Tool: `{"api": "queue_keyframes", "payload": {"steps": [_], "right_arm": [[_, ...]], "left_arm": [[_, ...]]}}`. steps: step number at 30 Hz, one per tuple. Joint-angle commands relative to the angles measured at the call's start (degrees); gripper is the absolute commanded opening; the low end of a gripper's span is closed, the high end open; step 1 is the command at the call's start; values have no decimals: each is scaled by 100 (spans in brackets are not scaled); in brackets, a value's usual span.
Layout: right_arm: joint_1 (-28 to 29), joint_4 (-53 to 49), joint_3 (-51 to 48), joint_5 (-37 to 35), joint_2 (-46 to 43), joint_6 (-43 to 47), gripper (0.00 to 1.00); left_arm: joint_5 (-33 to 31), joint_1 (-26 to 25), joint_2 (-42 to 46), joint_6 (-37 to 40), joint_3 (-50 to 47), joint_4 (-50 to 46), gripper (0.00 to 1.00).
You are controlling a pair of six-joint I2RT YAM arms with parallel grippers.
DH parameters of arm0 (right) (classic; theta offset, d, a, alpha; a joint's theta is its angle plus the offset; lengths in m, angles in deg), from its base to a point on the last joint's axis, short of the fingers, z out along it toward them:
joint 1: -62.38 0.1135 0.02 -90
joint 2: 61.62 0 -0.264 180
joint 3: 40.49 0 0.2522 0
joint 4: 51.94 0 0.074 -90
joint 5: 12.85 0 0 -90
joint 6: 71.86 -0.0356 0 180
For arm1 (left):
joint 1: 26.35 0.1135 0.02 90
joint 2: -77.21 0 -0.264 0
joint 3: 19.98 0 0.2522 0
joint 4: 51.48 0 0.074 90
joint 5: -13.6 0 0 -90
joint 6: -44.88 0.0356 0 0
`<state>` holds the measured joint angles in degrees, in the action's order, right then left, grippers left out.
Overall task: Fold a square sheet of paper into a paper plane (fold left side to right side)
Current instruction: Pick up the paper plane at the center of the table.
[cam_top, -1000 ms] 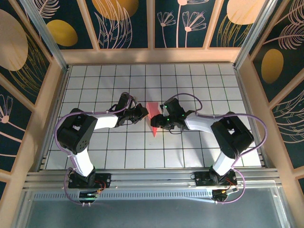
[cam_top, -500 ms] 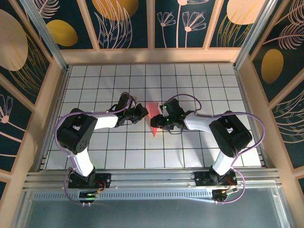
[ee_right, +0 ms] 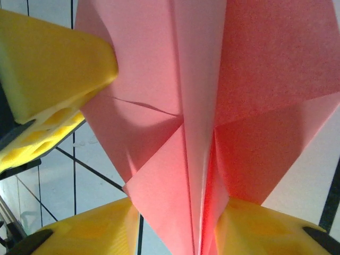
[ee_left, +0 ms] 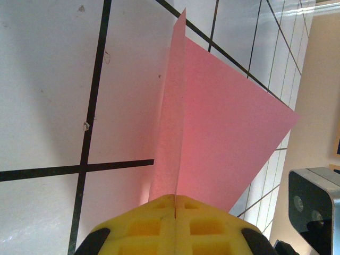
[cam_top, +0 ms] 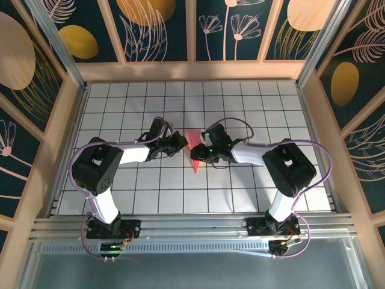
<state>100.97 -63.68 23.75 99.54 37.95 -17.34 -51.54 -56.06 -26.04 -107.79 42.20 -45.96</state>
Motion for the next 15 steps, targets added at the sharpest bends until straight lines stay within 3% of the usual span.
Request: {"api": "queue_keyframes", "payload": {"steps": [1, 15], "right_arm": [[4, -201, 154, -198, 95, 122, 36], [72, -378, 273, -394, 144, 218, 24]], "left_arm": [[-24, -46, -93, -118, 58, -31, 4], [-28, -48, -112, -122, 44, -13, 4]]}}
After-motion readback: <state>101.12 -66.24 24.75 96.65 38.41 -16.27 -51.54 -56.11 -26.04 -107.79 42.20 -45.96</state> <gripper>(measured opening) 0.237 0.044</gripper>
